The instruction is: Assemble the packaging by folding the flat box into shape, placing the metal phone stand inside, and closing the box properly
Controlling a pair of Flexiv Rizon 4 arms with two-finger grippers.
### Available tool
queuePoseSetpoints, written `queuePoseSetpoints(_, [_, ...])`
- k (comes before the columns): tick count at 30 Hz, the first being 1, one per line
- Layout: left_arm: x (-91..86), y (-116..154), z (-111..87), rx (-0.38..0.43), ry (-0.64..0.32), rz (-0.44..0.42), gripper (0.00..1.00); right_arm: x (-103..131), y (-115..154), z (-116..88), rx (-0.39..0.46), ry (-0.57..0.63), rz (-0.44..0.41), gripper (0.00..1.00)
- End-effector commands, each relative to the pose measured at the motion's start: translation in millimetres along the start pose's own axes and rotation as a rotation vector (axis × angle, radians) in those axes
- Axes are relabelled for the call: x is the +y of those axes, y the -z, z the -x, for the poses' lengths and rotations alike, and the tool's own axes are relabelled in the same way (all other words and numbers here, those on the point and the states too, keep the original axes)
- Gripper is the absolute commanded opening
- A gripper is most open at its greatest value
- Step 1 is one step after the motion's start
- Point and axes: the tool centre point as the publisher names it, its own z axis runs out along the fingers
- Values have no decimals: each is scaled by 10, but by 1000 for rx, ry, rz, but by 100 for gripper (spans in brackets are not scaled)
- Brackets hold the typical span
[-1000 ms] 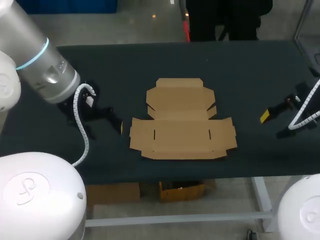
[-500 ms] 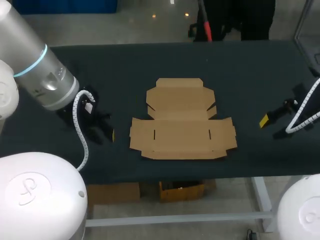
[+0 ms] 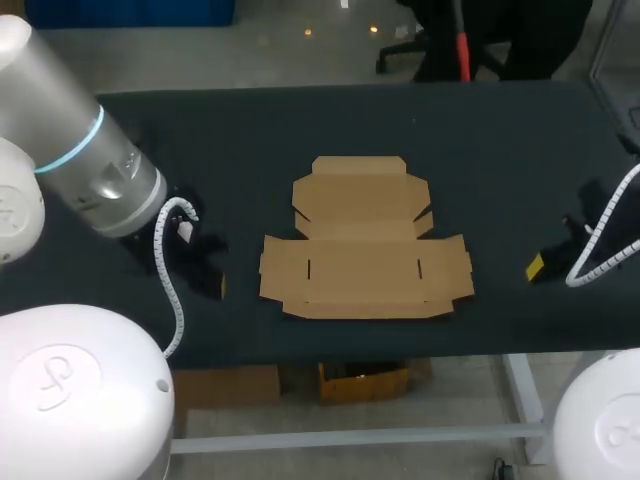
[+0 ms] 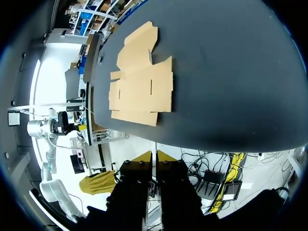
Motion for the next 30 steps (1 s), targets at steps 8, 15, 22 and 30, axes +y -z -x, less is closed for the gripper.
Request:
queuePoseSetpoints(8, [-52, -183, 32, 26, -1, 19, 0, -72, -135, 49, 17, 8, -7, 0])
queuePoseSetpoints(15, [-44, -273, 61, 46, 6, 9, 0, -80, -253, 52, 5, 6, -3, 0])
queuePoseSetpoints(22, [-76, -419, 60, 63, 36, 5, 0, -27, -431, 33, -1, 1, -12, 0])
queuePoseSetpoints(30, [-91, -539, 77, 63, 42, 7, 0, -14, -545, 61, -9, -16, -27, 0])
